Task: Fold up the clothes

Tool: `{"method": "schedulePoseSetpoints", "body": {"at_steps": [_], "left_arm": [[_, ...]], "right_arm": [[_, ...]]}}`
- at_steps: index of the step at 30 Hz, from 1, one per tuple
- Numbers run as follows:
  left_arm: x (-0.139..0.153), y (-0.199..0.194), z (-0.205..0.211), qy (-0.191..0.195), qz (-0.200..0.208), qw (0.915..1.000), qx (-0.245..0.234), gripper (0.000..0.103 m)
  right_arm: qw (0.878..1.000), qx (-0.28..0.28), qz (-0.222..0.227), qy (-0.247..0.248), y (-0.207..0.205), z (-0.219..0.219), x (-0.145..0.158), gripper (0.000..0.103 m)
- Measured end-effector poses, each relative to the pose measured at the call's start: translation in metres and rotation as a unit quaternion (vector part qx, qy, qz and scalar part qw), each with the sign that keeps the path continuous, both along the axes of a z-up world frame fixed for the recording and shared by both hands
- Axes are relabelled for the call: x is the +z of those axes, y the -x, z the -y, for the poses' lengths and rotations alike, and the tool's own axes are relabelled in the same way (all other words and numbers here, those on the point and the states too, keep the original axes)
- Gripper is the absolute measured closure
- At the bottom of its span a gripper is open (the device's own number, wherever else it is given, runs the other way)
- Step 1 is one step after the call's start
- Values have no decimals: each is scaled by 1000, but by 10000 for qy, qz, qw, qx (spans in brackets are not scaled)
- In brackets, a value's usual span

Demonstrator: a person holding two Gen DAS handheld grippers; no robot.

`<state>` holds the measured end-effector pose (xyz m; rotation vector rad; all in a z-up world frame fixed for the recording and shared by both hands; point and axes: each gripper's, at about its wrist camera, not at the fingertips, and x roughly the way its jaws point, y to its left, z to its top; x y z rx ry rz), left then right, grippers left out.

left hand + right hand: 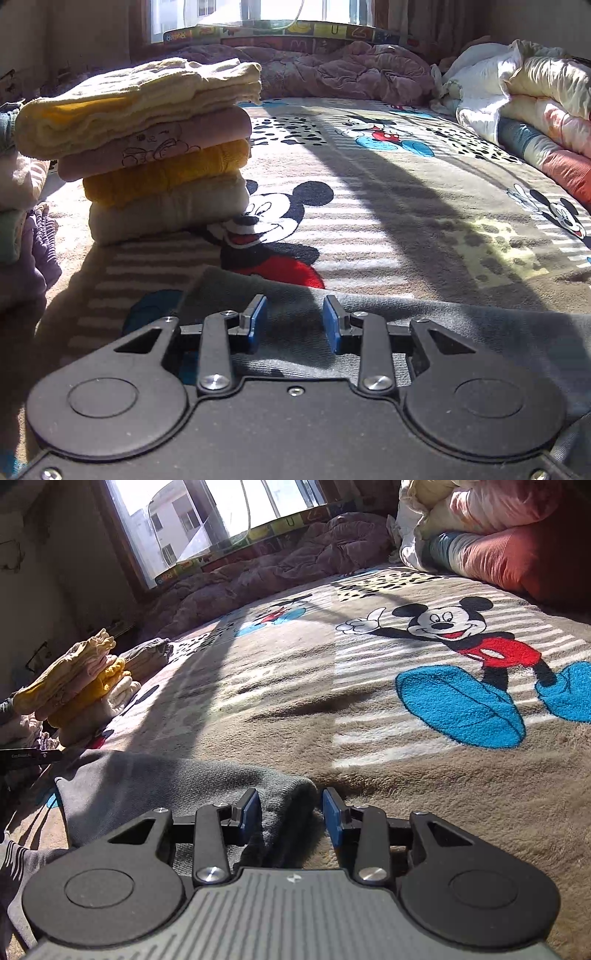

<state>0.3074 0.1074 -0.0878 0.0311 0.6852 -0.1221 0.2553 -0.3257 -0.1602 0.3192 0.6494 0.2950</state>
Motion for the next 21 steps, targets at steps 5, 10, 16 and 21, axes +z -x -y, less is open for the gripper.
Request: {"method": "schedulePoseSetpoints", "body": {"at_steps": [5, 10, 16, 21], "left_arm": [[-26, -58, -32, 46, -495, 9961, 724, 60], [-5, -66, -114, 396, -395, 9776, 2028, 73], [-3, -34, -116, 721, -539, 9868, 1348, 58], [0, -9, -77, 724, -296, 9964, 339, 58]], "right_arm": [[10000, -56, 8, 51, -3, -2, 0, 65], [9999, -90, 15, 59, -6, -2, -1, 65], [9996, -95, -36, -246, -12, 6, 0, 63], [9996, -85, -35, -282, -14, 6, 0, 62]]}}
